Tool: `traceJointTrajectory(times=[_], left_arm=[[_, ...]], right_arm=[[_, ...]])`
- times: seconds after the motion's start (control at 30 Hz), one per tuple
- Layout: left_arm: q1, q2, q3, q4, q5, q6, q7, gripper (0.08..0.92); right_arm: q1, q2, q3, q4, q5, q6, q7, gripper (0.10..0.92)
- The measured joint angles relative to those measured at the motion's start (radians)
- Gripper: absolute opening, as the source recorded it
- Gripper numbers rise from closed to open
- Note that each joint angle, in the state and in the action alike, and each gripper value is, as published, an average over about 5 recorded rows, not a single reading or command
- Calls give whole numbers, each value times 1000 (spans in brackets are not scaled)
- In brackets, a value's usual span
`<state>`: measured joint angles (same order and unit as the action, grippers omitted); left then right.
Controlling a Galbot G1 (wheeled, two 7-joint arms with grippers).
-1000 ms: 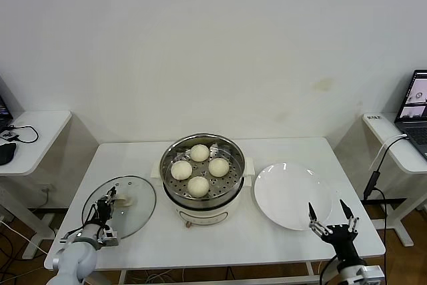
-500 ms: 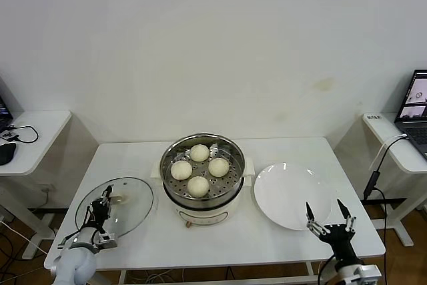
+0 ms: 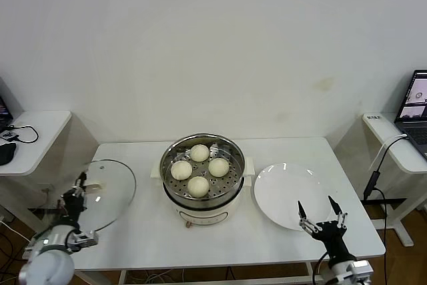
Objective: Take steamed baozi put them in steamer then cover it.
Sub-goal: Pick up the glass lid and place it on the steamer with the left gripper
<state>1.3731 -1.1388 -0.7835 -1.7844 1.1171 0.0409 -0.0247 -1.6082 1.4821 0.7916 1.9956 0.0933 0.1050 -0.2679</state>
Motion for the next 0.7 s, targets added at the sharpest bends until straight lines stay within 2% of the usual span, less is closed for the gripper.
traceJointTrajectory(times=[0.33,0.53,0.7], left_arm=[[17,60,-15,-184,-42,97,109,147],[-20,96,75,-250,-74,162,167,147],[-81,96,186,-270,-62,211,215,147]], right_arm=[[4,-2,-4,-13,-26,4,2,823],[6,8,-11,-19,-54,6,11,823],[4,15,-12,-17,-87,6,21,823]])
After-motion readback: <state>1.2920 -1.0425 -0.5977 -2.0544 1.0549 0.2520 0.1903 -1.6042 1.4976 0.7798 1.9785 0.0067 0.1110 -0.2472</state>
